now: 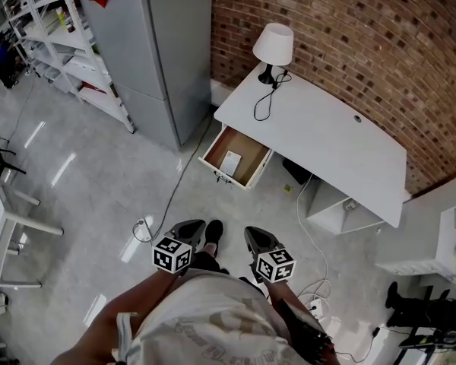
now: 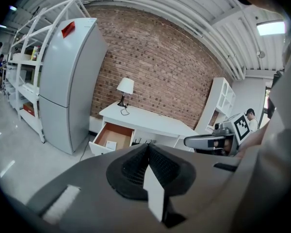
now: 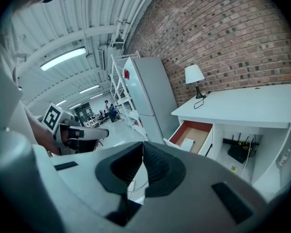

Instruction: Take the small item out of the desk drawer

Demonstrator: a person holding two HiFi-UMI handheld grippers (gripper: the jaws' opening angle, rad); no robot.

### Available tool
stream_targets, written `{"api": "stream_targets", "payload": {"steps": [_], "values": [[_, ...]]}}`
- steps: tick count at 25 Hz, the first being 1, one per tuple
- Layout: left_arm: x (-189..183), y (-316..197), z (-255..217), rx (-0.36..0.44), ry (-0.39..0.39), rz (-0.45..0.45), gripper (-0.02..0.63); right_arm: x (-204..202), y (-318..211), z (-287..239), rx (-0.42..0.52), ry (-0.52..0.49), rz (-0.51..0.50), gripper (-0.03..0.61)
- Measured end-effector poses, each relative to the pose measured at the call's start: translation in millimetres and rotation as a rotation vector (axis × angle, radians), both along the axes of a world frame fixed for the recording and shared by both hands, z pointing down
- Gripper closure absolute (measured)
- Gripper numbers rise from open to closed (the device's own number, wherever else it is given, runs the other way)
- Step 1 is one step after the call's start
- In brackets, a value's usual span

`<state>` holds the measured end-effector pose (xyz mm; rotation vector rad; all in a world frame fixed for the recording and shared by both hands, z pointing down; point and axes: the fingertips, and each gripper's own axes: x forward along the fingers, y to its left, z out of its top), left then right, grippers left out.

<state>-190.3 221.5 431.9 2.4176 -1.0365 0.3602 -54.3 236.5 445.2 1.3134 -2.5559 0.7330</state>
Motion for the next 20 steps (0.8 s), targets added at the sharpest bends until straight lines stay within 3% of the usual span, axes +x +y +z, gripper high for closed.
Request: {"api": "stream_targets", "payload": {"steps": [20], "values": [[17.2, -80.5, 17.4, -0.073, -0.006, 0.045, 0.607, 7.1, -73.7, 13.9, -0.075, 0.002, 0.016, 0.572]]}}
